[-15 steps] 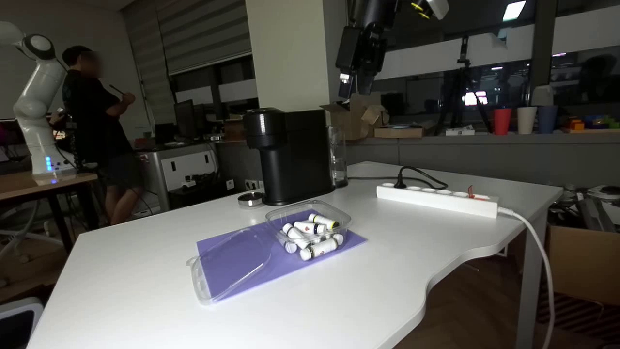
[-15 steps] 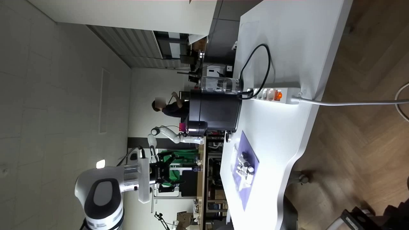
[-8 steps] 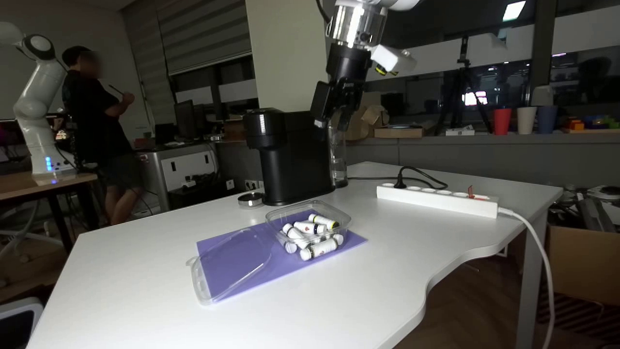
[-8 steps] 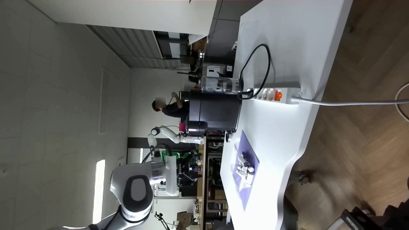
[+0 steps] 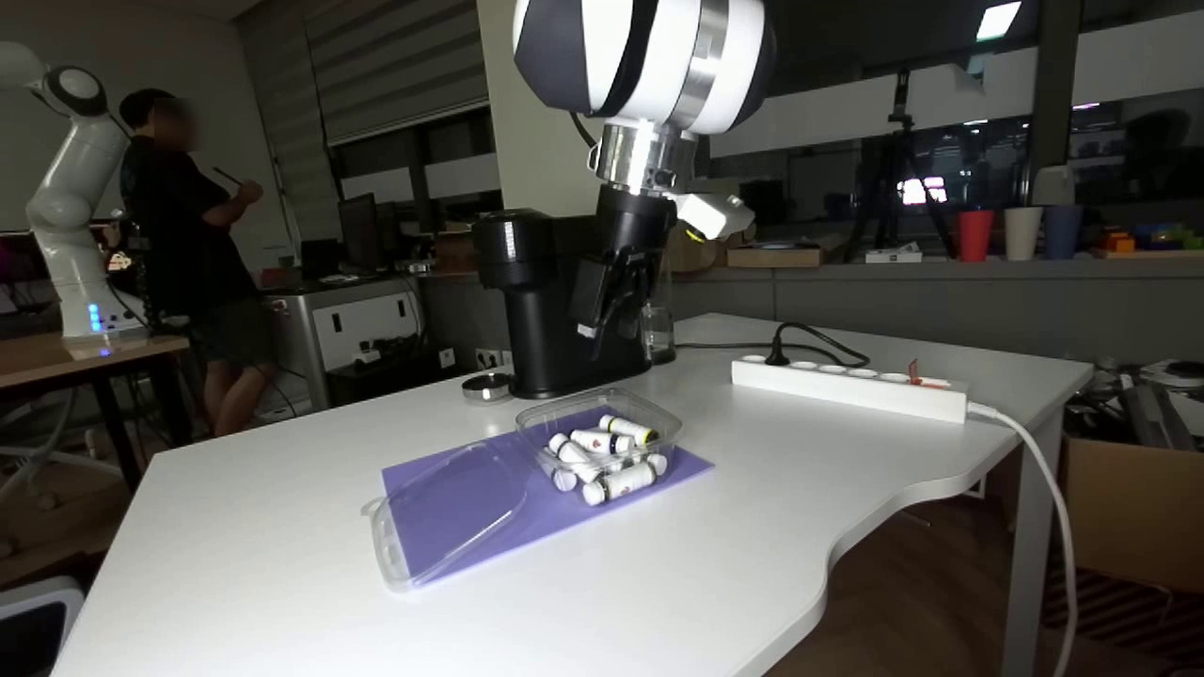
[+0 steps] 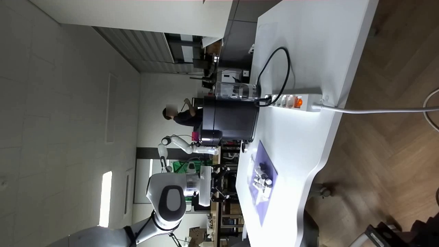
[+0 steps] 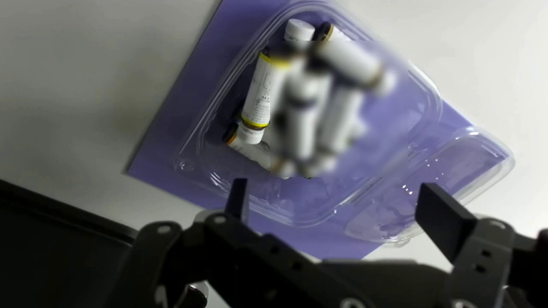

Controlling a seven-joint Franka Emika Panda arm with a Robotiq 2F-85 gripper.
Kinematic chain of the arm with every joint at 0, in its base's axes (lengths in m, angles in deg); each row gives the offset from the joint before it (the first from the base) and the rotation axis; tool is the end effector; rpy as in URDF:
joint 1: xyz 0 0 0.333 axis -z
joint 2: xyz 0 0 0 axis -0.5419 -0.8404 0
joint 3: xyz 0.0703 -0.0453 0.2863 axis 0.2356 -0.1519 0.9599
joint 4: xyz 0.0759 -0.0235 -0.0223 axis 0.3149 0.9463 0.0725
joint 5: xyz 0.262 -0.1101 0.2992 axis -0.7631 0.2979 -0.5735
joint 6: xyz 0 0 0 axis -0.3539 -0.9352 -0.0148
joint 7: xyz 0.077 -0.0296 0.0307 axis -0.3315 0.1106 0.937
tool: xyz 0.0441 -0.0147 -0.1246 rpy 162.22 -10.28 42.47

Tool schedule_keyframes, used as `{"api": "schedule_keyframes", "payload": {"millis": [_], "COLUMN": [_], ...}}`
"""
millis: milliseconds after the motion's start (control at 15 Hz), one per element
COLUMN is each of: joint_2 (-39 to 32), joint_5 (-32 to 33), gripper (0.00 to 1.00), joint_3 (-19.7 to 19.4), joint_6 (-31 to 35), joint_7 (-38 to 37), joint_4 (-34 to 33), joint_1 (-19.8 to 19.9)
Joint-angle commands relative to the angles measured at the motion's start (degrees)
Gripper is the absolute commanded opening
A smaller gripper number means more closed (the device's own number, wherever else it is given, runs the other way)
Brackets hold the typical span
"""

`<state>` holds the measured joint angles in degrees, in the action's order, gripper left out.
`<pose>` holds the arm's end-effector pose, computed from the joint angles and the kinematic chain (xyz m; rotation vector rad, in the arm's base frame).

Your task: Move a bottle from the container to the table

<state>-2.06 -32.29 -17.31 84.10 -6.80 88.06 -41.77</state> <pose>0.5813 0.0500 0.1936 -2.8582 -0.9407 -0.4655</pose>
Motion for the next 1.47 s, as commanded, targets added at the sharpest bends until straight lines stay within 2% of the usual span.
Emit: {"api": "schedule_keyframes", "payload": {"millis": [0, 333, 600, 1067, 1333, 1400], "joint_2": [-0.30, -0.44, -5.01, -12.94, -17.43, -18.56], "joint_5": [4.01, 3.95, 7.32, 14.17, 16.68, 17.25], "gripper": [1.00, 1.00, 1.00, 1.00, 1.00, 0.87], "joint_3": [5.26, 5.23, 9.61, 13.48, 14.97, 15.15], "joint_6": [0.56, 0.02, 0.30, 3.32, 2.25, 1.65], "joint_7": [-2.90, -2.83, -2.37, -4.84, -6.13, -6.44], "joint_4": [-0.13, -0.75, -3.71, -8.57, -12.43, -13.46], "joint_1": [5.43, 5.44, 9.70, 14.06, 15.70, 15.95]}}
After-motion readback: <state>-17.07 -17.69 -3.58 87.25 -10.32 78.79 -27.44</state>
